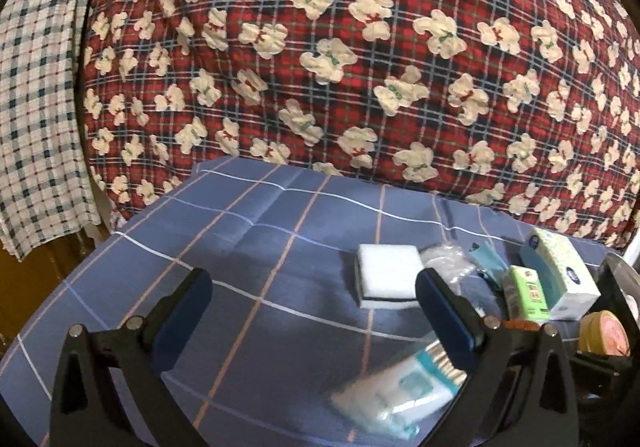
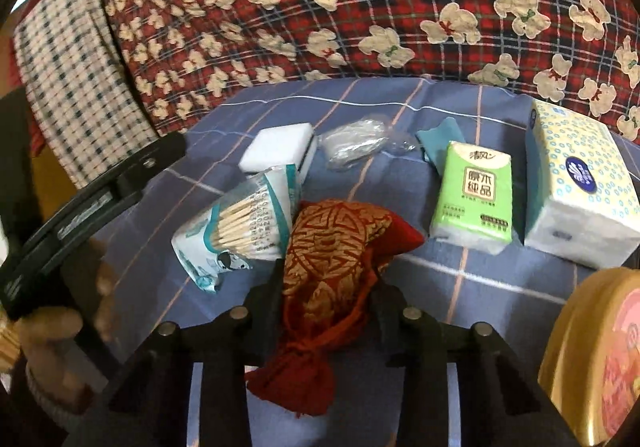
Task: Organize soft objects
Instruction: 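Move the right gripper over the red pouch while the left approaches the cotton swab bag, then grasp the red embroidered pouch with the right gripper while the left grasps the cotton swab bag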
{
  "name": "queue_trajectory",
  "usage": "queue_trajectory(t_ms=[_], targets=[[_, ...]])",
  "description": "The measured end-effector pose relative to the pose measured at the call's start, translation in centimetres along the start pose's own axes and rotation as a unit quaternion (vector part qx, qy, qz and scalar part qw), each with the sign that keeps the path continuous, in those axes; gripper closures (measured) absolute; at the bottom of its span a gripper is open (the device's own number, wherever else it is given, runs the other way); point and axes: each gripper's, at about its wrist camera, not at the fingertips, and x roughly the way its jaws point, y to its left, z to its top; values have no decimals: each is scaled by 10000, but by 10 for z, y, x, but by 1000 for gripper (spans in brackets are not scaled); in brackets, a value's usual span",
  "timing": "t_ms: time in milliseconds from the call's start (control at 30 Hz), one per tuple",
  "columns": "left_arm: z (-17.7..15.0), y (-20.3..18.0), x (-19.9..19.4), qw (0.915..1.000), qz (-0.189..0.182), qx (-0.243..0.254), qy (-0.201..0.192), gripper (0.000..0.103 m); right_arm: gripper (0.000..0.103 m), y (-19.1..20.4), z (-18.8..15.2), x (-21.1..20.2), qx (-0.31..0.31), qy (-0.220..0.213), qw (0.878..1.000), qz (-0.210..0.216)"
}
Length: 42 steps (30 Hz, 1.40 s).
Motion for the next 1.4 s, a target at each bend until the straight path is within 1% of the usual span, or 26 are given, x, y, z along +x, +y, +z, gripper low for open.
queue_trajectory(t_ms=[67,167,300,433,500,533,600,667,700,733,833,900,1000,1067,1133,1233,1267,1300,1333,1367,1400], targets=[[-1,-4,0,9999,-107,84,27,0,64,0,-5,-4,-41,26,9999,121],[-2,-12,-2,9993,-254,269,36,0,64,-5,-12,-3,-23,183,9993,313],[-3,-20,-7,9977,-462,494,-28,0,62,-10,-15,-4,-26,267,9989,384],[-8,-31,-7,9934,-715,874,223,0,61,-8,-20,-6,-300,312,9985,332],[-12,-39,-10,9882,-881,1188,386,0,59,-4,-22,-7,-504,323,9979,232],[-16,-43,-13,9844,-979,1398,424,0,58,-4,-23,-9,-590,341,9974,213],[-23,-52,-22,9737,-1115,1933,462,0,56,-6,-25,-11,-645,368,9970,231],[-31,-63,-28,9596,-1194,2496,505,0,56,-11,-27,-13,-617,383,9970,282],[-37,-70,-30,9490,-1214,2856,559,0,56,-13,-26,-13,-597,390,9970,306],[-41,-75,-30,9420,-1188,3084,589,0,56,-15,-26,-14,-565,397,9971,327],[-50,-87,-27,9243,-1113,3582,702,0,56,-17,-27,-15,-553,400,9972,321],[-55,-92,-22,9170,-1142,3741,786,0,56,-17,-27,-15,-603,394,9970,290],[-62,-98,-16,9103,-1090,3886,917,0,56,-16,-28,-15,-614,385,9970,274],[-65,-97,-9,9107,-1052,3855,1051,0,56,-17,-28,-16,-636,386,9969,268],[-61,-93,-4,9189,-1138,3561,1259,0,56,-16,-28,-16,-675,375,9968,223],[-58,-87,2,9278,-1197,3193,1512,1,56,-18,-27,-15,-608,349,9973,237],[-56,-86,2,9306,-1207,3078,1569,5,57,-19,-27,-16,-585,328,9974,245],[-57,-86,2,9314,-1240,3030,1587,15,57,-18,-27,-17,-573,303,9976,240],[-56,-86,0,9322,-1311,2965,1606,23,57,-18,-26,-18,-563,264,9978,225],[-56,-86,-1,9338,-1302,2922,1603,37,58,-18,-26,-19,-551,224,9980,207],[-56,-86,-2,9361,-1258,2867,1600,44,59,-18,-26,-20,-541,186,9982,190]])
